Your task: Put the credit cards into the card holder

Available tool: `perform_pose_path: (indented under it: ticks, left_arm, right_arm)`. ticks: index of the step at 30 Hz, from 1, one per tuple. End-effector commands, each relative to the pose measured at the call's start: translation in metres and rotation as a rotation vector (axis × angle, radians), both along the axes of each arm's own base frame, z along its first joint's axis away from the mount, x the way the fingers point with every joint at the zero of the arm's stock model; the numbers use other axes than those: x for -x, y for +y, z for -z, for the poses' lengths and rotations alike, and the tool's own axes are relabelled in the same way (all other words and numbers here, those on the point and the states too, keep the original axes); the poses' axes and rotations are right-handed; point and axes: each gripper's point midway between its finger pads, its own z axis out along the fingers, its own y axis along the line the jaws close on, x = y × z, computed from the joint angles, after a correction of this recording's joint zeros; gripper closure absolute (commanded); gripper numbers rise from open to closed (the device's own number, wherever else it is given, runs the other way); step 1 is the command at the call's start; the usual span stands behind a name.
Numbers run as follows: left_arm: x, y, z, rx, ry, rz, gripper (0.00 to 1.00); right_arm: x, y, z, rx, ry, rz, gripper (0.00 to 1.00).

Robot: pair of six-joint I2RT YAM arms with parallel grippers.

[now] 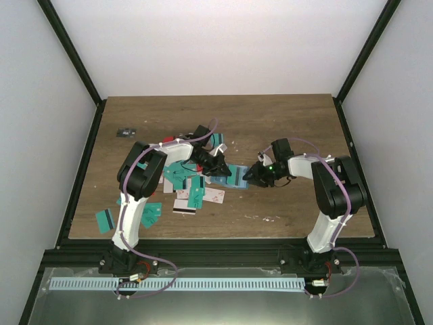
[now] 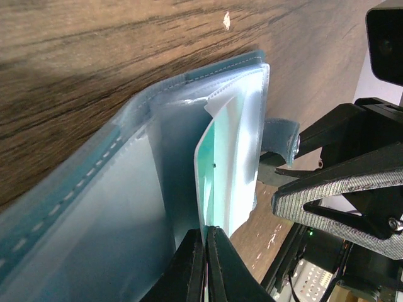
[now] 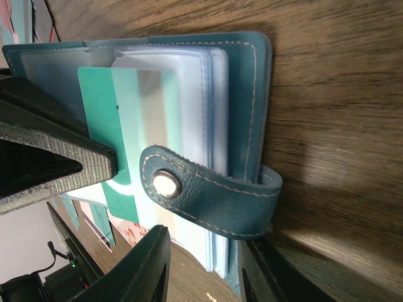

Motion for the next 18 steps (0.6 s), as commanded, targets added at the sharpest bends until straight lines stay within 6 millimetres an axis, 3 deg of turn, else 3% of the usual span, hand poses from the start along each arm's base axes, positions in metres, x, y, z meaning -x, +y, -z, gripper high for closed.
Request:
perform_pose_path:
  ticks: [1, 18]
  left_arm:
    - [0.014, -0.003, 0.022, -0.049, 0.044, 0.030, 0.96]
    - [0.019, -0.018, 0.019, 0.013, 0.073, 0.052, 0.96]
  right_arm:
    - [-0.003, 0.000, 0.011, 0.017, 0.017, 0.002, 0.67]
    - [-0.015, 0.009, -0.001, -0.040, -0.010, -0.003, 0.68]
